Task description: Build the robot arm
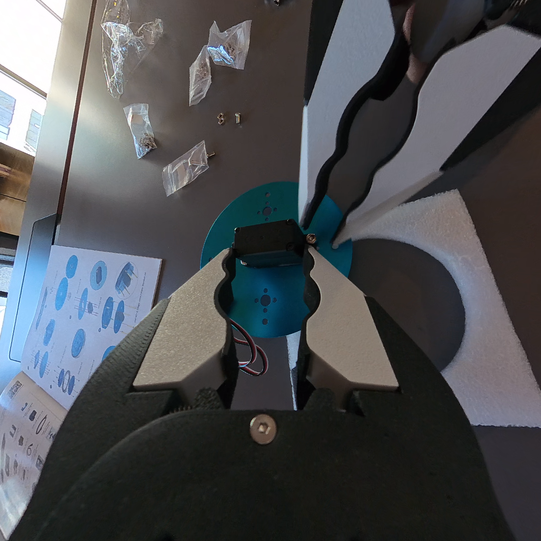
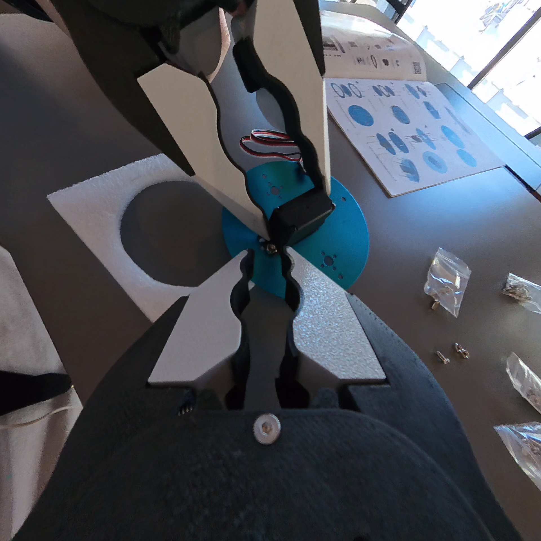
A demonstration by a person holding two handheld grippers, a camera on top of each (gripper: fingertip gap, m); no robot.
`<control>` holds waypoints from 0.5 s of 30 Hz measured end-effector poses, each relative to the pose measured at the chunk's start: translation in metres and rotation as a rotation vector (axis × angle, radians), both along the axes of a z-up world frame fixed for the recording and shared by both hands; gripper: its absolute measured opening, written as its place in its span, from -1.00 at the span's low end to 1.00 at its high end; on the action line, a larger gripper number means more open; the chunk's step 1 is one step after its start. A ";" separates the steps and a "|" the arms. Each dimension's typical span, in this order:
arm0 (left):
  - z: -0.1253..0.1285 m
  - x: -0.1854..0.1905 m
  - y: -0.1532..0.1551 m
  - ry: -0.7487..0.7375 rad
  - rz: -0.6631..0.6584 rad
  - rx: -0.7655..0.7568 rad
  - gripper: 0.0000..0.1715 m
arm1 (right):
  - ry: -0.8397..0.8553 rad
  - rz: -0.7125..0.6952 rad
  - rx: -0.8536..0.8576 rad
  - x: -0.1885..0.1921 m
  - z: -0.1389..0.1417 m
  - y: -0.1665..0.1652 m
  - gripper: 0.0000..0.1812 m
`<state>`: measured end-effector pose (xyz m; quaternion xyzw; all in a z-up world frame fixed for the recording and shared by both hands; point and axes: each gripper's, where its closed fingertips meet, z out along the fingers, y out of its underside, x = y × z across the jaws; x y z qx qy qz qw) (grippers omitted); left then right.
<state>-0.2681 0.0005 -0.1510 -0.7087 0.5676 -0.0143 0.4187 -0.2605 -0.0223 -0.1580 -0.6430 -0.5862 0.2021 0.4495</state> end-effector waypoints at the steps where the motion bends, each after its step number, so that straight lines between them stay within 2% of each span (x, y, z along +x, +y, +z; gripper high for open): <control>1: 0.000 0.000 0.000 -0.001 0.001 -0.002 -0.46 | -0.008 0.004 -0.005 -0.001 -0.002 0.000 -0.79; 3: 0.000 0.000 0.000 -0.005 0.000 -0.005 -0.46 | -0.023 0.003 -0.001 -0.001 -0.004 0.000 -0.79; 6: 0.000 0.000 0.000 -0.004 0.001 -0.004 -0.46 | -0.017 0.029 -0.046 0.003 -0.003 -0.009 -0.94; 9: 0.000 0.000 0.000 -0.002 0.001 -0.002 -0.46 | 0.009 -0.006 -0.024 0.004 0.003 -0.001 -0.85; 13: 0.000 0.000 0.000 0.006 -0.001 0.009 -0.46 | -0.012 0.007 -0.063 0.001 -0.006 -0.005 -0.78; 14: 0.000 0.000 0.000 0.009 -0.002 0.013 -0.46 | -0.010 0.019 -0.062 0.001 -0.005 -0.007 -0.81; 15: 0.000 0.000 0.000 0.011 -0.003 0.017 -0.46 | -0.019 0.037 -0.071 0.002 -0.006 -0.012 -0.95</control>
